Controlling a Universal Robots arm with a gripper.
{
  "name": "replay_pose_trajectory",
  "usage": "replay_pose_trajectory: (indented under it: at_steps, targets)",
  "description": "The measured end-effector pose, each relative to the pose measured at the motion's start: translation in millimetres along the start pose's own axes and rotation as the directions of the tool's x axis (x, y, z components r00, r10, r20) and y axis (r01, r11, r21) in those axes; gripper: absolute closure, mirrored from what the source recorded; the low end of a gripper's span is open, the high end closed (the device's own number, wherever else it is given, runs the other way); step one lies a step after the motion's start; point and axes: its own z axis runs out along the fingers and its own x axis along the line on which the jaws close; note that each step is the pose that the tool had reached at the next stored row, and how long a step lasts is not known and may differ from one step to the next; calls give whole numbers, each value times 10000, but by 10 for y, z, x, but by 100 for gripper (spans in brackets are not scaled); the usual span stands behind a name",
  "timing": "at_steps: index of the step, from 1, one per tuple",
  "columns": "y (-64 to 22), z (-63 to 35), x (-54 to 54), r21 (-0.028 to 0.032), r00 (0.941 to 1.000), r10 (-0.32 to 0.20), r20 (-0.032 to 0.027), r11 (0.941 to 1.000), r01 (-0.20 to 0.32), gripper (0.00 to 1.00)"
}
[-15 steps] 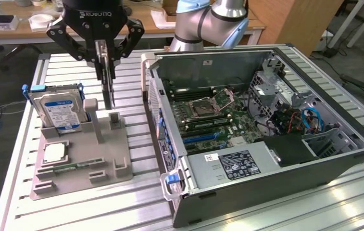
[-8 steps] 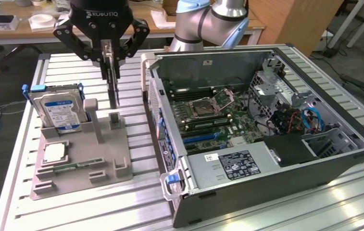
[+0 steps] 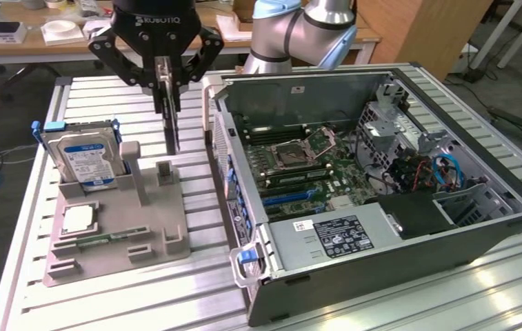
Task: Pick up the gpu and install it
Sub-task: 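Pick up the gpu and move the gpu toward the slot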
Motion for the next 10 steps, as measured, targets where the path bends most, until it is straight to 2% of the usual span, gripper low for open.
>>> replay_pose_trajectory:
  at_steps: [10]
  targets:
    - [-1,-1,-116,0,10000,1,-5,10000,-1,74]
